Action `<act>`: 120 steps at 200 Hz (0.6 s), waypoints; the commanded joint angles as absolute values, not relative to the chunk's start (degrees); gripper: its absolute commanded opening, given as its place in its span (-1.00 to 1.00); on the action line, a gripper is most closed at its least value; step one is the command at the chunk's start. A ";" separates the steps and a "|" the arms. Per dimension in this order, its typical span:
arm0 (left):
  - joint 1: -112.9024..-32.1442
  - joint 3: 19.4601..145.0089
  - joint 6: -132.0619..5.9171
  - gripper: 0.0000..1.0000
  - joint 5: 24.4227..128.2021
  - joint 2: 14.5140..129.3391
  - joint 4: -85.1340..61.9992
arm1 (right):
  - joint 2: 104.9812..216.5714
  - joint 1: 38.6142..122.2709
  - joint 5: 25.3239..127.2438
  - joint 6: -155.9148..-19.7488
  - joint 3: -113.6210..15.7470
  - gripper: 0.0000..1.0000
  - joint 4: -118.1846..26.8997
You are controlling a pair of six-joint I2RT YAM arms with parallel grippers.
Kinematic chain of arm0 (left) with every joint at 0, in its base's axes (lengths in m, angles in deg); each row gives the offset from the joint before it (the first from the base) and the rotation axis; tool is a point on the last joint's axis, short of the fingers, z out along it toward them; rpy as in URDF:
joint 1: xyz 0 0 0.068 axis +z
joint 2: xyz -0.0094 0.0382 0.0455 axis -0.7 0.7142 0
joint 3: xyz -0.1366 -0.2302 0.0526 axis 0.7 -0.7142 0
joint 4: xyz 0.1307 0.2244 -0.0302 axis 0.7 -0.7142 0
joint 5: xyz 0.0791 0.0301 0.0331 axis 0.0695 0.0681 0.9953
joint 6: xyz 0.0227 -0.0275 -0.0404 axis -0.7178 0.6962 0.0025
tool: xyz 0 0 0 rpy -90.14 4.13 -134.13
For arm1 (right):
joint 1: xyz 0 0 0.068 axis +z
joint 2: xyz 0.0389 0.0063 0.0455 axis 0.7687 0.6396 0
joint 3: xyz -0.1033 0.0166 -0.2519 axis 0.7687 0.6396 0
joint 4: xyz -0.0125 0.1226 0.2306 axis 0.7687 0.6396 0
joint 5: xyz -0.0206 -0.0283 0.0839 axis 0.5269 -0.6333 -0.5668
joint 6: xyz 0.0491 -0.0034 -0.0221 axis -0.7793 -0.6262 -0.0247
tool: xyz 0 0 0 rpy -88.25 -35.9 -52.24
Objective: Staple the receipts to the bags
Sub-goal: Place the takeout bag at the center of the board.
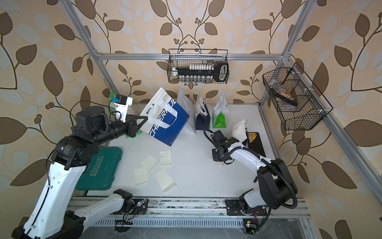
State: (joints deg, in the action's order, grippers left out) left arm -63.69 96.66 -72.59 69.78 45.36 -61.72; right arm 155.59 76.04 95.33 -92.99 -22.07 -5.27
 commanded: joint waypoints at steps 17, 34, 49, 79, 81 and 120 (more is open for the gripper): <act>-65.71 94.46 -73.80 -1.00 66.06 42.53 -62.39 | 156.08 75.77 95.80 -94.05 -20.98 -0.72 -7.81; -66.13 93.63 -73.55 -1.00 64.61 42.29 -62.64 | 155.52 75.79 95.26 -93.98 -20.83 -0.54 -8.77; -66.47 93.00 -73.53 -1.00 63.65 42.28 -62.73 | 153.88 75.80 95.07 -94.03 -20.36 -0.27 -9.82; -67.68 91.15 -73.62 -1.00 62.43 43.14 -62.26 | 149.18 75.83 93.44 -94.04 -19.80 0.11 -11.86; -67.77 90.96 -73.68 -1.00 62.48 43.20 -62.14 | 148.93 75.88 93.33 -94.03 -19.82 0.13 -11.83; -70.80 87.05 -74.54 -1.00 61.92 45.63 -58.74 | 141.00 76.21 93.29 -94.55 -19.41 0.21 -11.50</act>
